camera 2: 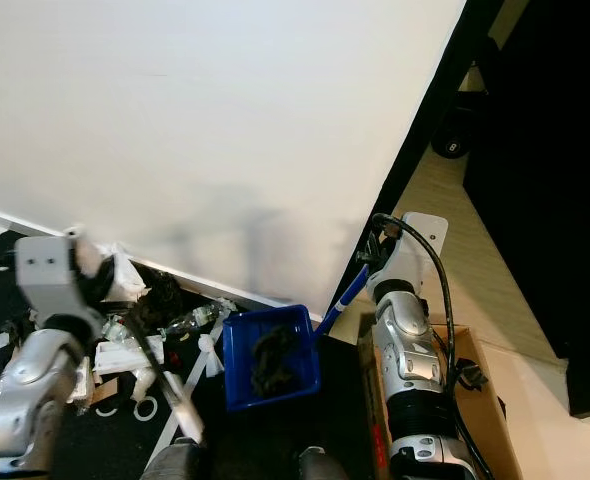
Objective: Sweep floor
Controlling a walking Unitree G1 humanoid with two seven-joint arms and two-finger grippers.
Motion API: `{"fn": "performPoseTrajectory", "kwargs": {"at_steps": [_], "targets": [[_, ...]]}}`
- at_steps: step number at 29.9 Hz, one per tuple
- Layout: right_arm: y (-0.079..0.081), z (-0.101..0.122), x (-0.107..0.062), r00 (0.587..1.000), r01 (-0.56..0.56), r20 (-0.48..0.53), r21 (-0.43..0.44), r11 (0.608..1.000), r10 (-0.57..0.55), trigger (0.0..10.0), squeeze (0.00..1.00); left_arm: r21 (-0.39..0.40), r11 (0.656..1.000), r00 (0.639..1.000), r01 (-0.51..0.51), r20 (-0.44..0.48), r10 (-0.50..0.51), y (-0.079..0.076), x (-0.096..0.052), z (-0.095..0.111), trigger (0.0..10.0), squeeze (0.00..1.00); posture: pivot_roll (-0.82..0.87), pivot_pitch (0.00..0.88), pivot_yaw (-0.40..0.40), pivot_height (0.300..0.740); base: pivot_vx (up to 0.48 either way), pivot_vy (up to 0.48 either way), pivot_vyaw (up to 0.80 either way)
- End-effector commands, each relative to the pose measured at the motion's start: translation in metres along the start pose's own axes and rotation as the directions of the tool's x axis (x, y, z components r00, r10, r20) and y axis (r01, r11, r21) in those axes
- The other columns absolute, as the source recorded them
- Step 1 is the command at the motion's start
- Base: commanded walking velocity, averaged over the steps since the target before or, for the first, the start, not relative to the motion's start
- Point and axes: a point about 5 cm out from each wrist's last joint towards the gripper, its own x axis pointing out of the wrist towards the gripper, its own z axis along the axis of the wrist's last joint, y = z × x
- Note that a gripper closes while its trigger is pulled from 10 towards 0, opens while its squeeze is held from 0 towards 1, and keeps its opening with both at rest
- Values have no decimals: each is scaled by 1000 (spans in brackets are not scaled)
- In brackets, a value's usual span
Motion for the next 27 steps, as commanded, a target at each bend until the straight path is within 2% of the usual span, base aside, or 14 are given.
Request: {"fn": "performPoseTrajectory", "kwargs": {"at_steps": [1, 4, 9, 11, 12, 13, 15, 19, 21, 22, 27], "targets": [[-1, 4, 1, 1000, 5, 28, 16, 1000, -6, 10000, 0, 13, 999, 999, 33, 35, -34, -5, -2, 7, 10000, 0, 216, 137, -48, 740, 0, 0, 0], [1, 5, 1, 999, -4, 35, 18, 1000, 3, 10000, 0, 9, 998, 996, 66, 56, -67, -16, 0, 11, 10000, 0, 223, 135, -49, 740, 0, 0, 0], [1, 4, 2, 1000, -3, 30, 21, 1000, 2, 10000, 0, 6, 997, 990, 82, 118, -82, -19, 5, 29, 10000, 0, 231, 136, -49, 740, 0, 0, 0], [3, 3, 3, 1000, -8, 28, 20, 1000, 7, 10000, 0, -52, 987, 975, 150, 173, -139, -25, 3, 41, 10000, 0, 233, 122, -40, 740, 0, 0, 0], [3, 3, 3, 1000, -8, 28, 20, 1000, 7, 10000, 0, -52, 987, 975, 150, 173, -139, -25, 3, 41, 10000, 0, 233, 122, -40, 740, 0, 0, 0], [3, 3, 3, 999, -9, 31, 23, 1000, 8, 10000, 0, -66, 977, 958, 201, 220, -183, -30, 3, 55, 10000, 0, 234, 118, -39, 740, 0, 0, 0], [3, 4, 3, 999, -6, 34, 27, 1000, 5, 10000, 0, -76, 973, 953, 216, 234, -193, -32, 4, 60, 10000, 0, 234, 118, -39, 740, 0, 0, 0], [4, 3, 3, 999, -7, 33, 29, 1000, 6, 10000, 0, -42, 978, 960, 205, 206, -192, -29, 5, 53, 10000, 0, 233, 115, -37, 740, 0, 0, 0], [2, 1, 1, 1000, -10, 30, 26, 1000, 9, 10000, 0, -49, 983, 971, 177, 173, -167, -26, 2, 42, 10000, 0, 229, 122, -39, 740, 0, 0, 0], [1, -3, 2, 1000, -5, 18, 25, 1000, 4, 10000, 0, -51, 987, 980, 153, 133, -145, -22, 3, 31, 10000, 0, 246, 89, -37, 740, 0, 0, 0], [1, 1, 4, 999, 1, 32, 31, 1000, -2, 10000, 0, -31, 989, 984, 146, 112, -141, -21, 1, 26, 10000, 0, 239, 102, -48, 740, 0, 0, 0]]}}
